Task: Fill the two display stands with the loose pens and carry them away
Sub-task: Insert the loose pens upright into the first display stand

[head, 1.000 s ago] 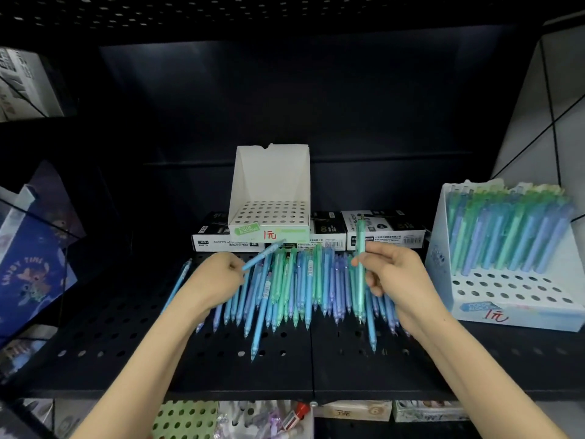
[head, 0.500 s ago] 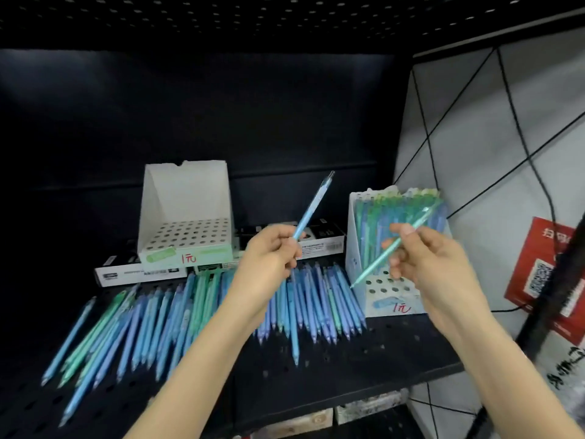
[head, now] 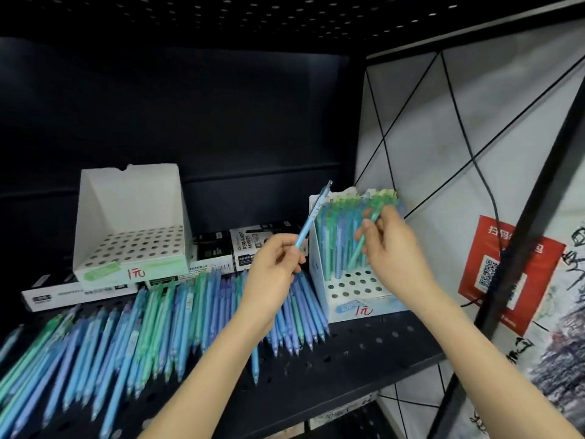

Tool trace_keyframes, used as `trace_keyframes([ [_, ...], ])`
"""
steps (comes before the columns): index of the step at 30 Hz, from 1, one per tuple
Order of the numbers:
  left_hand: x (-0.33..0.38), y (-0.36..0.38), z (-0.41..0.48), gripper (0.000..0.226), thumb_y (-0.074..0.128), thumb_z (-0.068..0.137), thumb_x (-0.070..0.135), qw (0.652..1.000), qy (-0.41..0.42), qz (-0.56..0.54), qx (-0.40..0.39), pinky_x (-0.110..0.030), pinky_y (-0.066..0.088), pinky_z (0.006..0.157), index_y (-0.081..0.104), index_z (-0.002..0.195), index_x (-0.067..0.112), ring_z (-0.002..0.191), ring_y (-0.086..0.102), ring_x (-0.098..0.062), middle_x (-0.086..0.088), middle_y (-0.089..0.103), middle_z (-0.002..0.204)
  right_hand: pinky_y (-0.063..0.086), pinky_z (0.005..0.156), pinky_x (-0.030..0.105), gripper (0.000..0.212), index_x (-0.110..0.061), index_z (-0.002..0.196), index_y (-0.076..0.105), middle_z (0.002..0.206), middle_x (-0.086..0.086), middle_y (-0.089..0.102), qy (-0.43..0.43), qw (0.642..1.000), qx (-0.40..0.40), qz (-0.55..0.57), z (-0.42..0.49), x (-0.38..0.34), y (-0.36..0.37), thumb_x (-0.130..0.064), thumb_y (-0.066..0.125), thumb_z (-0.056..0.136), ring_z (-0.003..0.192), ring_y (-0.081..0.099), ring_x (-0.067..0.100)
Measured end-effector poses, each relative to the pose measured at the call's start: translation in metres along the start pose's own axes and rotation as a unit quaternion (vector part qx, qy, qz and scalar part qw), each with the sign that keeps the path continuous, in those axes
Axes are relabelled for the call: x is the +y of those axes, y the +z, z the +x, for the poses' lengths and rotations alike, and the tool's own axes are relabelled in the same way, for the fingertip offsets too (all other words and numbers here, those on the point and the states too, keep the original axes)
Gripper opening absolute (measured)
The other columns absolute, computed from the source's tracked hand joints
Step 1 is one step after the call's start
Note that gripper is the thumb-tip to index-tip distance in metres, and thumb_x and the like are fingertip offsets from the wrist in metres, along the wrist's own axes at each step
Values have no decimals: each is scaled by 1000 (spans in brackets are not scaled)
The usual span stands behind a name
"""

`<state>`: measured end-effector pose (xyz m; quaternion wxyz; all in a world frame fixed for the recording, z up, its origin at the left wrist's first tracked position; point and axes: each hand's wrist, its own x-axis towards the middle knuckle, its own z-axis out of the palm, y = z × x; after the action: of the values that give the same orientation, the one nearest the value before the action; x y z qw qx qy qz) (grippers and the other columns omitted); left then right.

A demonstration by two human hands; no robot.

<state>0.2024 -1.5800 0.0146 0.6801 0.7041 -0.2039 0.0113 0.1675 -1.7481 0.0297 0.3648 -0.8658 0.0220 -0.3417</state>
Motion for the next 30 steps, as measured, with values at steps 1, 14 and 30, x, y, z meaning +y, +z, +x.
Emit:
trace_keyframes([
  [1,-1,0,-1,21,43,97,8,1000,1,4,-3,-20,38,60,58,96,22,68,49,-9,4,57,76,47,54,36,17,-11,88,44,84,-2,63,-4,1000,-9,-8,1,0,0,-22,37,99,61,57,16],
  [14,-5,2,-2,22,44,96,6,1000,8,1,-5,-20,40,65,58,95,23,68,51,-5,5,57,76,53,64,52,22,-2,106,47,83,-10,64,23,996,-87,1,16,1,-11,-19,35,98,77,59,41],
  [30,-5,3,-3,22,45,95,7,1000,12,-2,-11,-18,41,65,59,94,22,64,52,2,7,58,73,51,74,37,20,-2,95,62,81,7,66,27,995,-35,-87,3,-1,7,-21,55,92,78,61,26],
])
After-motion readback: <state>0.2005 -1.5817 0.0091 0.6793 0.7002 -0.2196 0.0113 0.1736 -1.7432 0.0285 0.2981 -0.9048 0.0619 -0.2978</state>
